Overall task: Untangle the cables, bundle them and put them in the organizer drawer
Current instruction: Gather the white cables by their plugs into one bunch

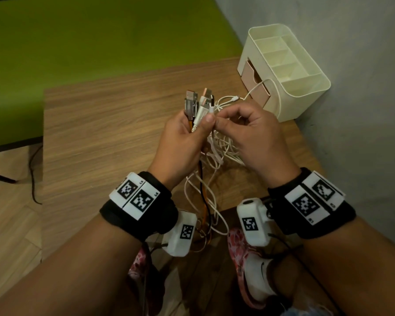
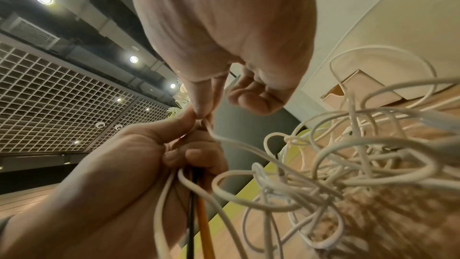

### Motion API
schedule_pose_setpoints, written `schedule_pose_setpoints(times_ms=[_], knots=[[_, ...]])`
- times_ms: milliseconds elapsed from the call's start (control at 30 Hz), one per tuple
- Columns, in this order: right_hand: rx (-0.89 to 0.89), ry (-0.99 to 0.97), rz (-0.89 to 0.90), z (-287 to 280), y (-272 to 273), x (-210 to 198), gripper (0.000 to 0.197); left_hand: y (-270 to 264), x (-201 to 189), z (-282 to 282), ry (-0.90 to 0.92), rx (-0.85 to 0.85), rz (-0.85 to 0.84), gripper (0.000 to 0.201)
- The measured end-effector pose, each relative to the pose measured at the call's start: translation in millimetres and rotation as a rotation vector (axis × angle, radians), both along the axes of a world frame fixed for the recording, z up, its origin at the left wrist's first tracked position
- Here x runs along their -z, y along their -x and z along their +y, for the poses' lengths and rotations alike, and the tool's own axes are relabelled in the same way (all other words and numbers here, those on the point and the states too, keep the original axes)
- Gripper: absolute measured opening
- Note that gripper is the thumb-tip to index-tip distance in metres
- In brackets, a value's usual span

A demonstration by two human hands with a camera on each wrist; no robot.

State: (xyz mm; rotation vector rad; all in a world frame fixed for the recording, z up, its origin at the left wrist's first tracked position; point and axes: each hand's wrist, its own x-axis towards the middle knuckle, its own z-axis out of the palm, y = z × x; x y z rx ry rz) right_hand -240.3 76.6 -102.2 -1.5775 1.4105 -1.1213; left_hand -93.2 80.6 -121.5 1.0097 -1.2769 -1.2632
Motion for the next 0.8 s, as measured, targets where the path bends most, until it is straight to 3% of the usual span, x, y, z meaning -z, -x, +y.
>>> schedule_pose_setpoints(times_ms=[133,200,267,300,367,433,500,567,600,733,800], knots=[[-0.002,-0.103,-0.048,0,3,-4,0.026,-1,-4,0,-0.048,0.12,0.131,0.024],[-0.1,-0.206,-0.264,-1,1,-4,0.017,-2,-6,-1,-0.064,0.147,0.21,0.029],[-0.207,-0.338,-0.544,-3,4,-3,0.008,-6,-9,-3,-0.064,0.151,0.261,0.016],[-0.257,-0.38,-0.514,-5,7,-1,0.012,-9,-10,-4,-0.06,0.135,0.256,0.02],[-0.354,-0.404,-0.119,-3,12,3,0.02,-14,-9,-6,-0.067,0.097,0.217,0.026],[-0.411,-0.395,0.205,1,11,6,0.024,-18,-10,-5,-0.026,0.022,0.051,0.028],[-0.439,-0.352,0.37,2,7,9,0.024,-17,-10,-4,0.081,-0.062,-0.21,0.026],[-0.42,-0.298,0.493,-2,4,14,0.021,-13,-13,-2,0.156,-0.094,-0.271,0.025],[-0.401,-0.265,0.54,-3,3,16,0.018,-10,-15,-2,0.13,-0.081,-0.17,0.026],[-0.352,-0.191,0.702,-7,2,20,0.017,-15,-31,-2,-0.117,0.129,0.602,0.029],[-0.318,-0.175,0.73,-7,1,19,0.015,-24,-35,-3,-0.198,0.144,0.744,0.035]])
